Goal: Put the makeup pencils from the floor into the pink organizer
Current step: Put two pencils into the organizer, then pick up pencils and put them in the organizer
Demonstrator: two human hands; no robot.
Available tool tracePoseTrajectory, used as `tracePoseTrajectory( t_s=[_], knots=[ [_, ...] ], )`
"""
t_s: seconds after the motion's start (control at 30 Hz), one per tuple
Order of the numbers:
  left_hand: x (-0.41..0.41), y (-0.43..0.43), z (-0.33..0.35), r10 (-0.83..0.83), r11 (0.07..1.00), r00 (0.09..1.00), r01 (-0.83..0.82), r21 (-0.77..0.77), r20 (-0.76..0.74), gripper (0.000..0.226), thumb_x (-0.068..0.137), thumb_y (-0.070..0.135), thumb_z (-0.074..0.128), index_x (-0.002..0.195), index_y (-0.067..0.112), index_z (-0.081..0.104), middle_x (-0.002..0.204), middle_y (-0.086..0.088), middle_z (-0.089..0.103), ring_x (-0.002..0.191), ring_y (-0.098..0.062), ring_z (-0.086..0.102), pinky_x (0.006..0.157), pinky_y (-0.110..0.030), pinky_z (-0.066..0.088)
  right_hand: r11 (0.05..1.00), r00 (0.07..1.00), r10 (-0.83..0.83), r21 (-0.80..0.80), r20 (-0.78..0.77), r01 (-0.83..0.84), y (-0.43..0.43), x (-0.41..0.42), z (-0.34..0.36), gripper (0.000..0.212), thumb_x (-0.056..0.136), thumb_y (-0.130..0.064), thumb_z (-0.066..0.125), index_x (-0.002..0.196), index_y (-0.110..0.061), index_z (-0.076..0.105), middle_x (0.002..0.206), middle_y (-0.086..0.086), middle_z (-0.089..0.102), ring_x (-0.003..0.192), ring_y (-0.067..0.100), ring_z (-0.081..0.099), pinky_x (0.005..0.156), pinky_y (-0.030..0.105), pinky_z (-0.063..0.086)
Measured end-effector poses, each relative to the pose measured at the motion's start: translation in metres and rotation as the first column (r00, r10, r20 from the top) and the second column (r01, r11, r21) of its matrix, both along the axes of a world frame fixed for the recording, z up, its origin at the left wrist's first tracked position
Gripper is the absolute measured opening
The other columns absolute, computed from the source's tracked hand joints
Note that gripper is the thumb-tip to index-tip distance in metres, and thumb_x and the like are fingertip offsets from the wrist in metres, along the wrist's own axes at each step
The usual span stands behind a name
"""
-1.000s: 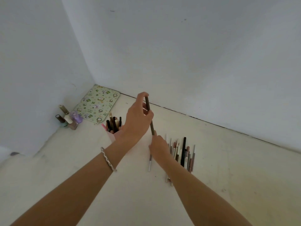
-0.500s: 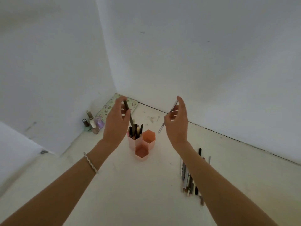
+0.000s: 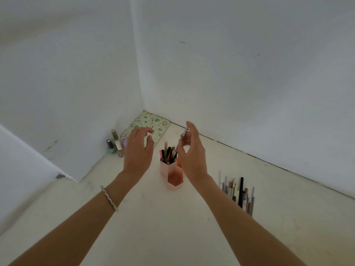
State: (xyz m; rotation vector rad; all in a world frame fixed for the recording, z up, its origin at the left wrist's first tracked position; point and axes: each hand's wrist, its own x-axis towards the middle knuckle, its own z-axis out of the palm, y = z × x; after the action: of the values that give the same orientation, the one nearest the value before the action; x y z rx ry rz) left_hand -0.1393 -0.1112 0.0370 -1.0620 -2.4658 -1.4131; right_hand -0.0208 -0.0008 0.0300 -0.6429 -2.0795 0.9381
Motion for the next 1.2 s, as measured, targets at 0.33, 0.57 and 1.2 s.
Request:
tracePoseTrajectory(
  t_s=[0.33, 0.57, 1.2],
  knots=[
    [0.044, 0.034, 0.01, -0.121, 0.99, 0.988, 0.114, 0.082, 0.094, 0.021, 0.096, 0.011, 0.045, 0.112, 0.022, 0.054, 0.108, 0.011, 0.057, 0.088, 0.0, 0.056, 0.072, -0.016, 0.048, 0.939, 0.951, -0.027, 0.335, 0.309, -0.082, 0.007, 0.03, -0.023, 0.049, 0.082, 0.004, 0.056, 0.127, -0.013, 0.061, 0.131, 0.011, 0.056, 0.119, 0.028, 0.052, 0.101, 0.04, 0.041],
    [0.127, 0.089, -0.039, -0.363, 0.819, 0.906, 0.422, -0.388, 0.22, 0.018, 0.09, 0.014, 0.048, 0.104, 0.023, 0.056, 0.086, 0.009, 0.064, 0.07, -0.006, 0.061, 0.061, -0.018, 0.046, 0.96, 0.935, -0.261, -0.037, 0.239, 0.277, 0.064, 0.08, -0.021, 0.042, 0.086, 0.007, 0.045, 0.118, -0.015, 0.061, 0.111, -0.003, 0.063, 0.095, 0.009, 0.057, 0.085, 0.023, 0.047],
    [0.19, 0.14, -0.109, -0.079, 0.665, 0.915, 0.343, -0.663, 0.395, 0.044, 0.089, 0.015, 0.057, 0.127, 0.011, 0.035, 0.096, -0.007, 0.061, 0.084, -0.024, 0.063, 0.069, -0.033, 0.053, 0.915, 0.906, -0.223, -0.242, 0.359, 0.322, 0.111, 0.156, -0.062, 0.028, 0.094, -0.006, 0.045, 0.109, -0.02, 0.064, 0.093, -0.007, 0.066, 0.072, 0.011, 0.061, 0.073, 0.035, 0.056]
  ],
)
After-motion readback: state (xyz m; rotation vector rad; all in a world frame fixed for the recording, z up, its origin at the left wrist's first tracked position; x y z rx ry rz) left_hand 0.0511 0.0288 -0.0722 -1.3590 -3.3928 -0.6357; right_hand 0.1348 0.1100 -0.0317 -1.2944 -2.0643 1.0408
